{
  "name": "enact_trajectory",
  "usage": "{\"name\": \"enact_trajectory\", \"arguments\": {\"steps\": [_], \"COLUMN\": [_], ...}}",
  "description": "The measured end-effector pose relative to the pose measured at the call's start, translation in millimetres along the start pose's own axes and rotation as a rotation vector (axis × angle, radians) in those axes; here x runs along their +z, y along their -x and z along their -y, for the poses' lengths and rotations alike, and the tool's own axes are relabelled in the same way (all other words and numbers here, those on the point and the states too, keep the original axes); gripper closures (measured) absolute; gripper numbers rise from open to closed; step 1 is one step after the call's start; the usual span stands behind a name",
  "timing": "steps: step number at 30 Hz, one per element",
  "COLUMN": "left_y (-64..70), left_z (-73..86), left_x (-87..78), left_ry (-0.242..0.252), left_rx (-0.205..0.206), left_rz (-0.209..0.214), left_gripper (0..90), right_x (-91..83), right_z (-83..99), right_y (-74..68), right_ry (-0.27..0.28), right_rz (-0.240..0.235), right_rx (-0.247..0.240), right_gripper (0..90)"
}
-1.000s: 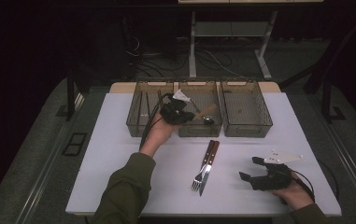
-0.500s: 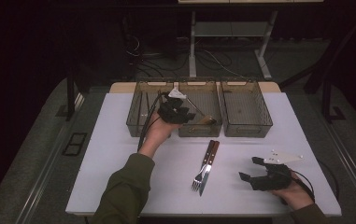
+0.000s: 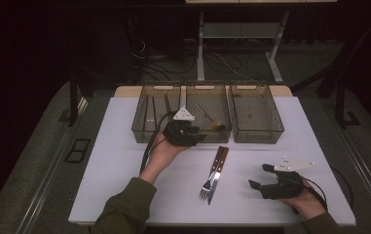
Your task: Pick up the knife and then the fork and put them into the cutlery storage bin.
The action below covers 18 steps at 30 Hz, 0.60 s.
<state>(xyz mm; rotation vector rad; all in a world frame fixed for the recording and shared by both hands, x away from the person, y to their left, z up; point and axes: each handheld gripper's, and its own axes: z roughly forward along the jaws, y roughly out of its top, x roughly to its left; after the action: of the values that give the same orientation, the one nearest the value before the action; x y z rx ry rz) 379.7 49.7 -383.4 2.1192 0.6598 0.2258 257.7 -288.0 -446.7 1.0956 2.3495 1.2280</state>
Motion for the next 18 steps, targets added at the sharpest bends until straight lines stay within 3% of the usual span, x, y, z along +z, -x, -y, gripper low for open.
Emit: {"name": "enact_trajectory", "arguments": {"steps": [7, 14, 18], "left_y": [12.9, 23.6, 28.2], "left_z": [18.3, 40.3, 54.0], "left_x": [2.0, -10.6, -21.3], "left_ry": [-0.033, -0.049, -0.044], "left_rx": [0.004, 0.027, 0.032], "left_rz": [0.030, 0.050, 0.069], "left_gripper": [68.8, 60.7, 54.4], "right_x": [-0.3, 0.4, 0.8], "right_z": [0.0, -3.6, -11.5], "right_y": [0.0, 0.9, 1.9], "right_ry": [-0.002, -0.005, -0.002], "right_rz": [-0.001, -0.024, -0.061], "right_rx": [0.005, 0.009, 0.036], "right_gripper": [18.3, 18.4, 18.3]}}
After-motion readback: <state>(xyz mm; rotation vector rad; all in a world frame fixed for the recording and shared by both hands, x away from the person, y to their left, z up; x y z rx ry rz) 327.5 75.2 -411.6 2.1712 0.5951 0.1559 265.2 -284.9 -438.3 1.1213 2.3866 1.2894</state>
